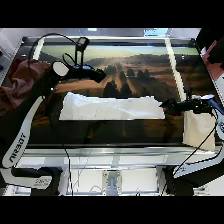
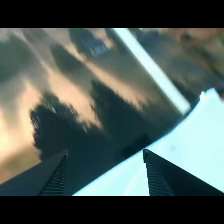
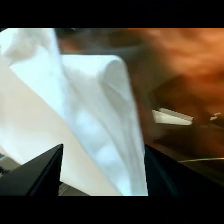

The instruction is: Fold the shirts.

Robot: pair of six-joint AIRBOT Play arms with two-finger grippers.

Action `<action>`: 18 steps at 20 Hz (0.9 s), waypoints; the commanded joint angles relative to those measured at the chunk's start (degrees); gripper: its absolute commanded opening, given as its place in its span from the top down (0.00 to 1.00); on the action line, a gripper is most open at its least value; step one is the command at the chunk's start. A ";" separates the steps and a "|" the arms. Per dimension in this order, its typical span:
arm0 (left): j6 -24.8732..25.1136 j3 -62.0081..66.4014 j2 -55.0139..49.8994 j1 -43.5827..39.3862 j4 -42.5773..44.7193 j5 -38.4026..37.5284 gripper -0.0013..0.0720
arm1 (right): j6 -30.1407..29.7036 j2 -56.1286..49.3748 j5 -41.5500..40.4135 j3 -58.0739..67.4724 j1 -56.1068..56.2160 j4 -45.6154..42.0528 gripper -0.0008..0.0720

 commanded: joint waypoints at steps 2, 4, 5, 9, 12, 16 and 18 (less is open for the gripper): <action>-0.79 0.00 -1.57 -0.79 0.72 -2.80 0.27 | -0.55 -2.14 -0.61 -0.04 4.37 -0.76 0.20; -0.74 0.00 -1.57 -0.79 0.72 -2.99 0.36 | -0.61 -2.08 -0.15 0.13 5.68 0.96 0.27; -0.61 0.00 -1.57 -0.79 0.72 -2.99 0.36 | -0.96 -1.99 0.76 0.17 5.73 3.02 0.36; -0.48 0.00 -1.62 -0.81 0.66 -2.99 0.96 | -5.55 -1.86 10.91 3.61 5.60 13.05 0.95; -5.35 -0.02 -3.02 -0.85 0.33 -4.09 0.97 | -5.46 0.15 14.73 6.93 5.62 18.43 0.95; -18.40 -0.07 -10.05 -2.34 0.28 -11.80 0.97 | -1.64 6.32 14.91 10.80 6.64 18.78 0.95; -18.64 -0.07 -13.94 -5.46 0.26 -12.72 0.97 | 0.37 9.38 14.88 13.07 8.22 18.71 0.95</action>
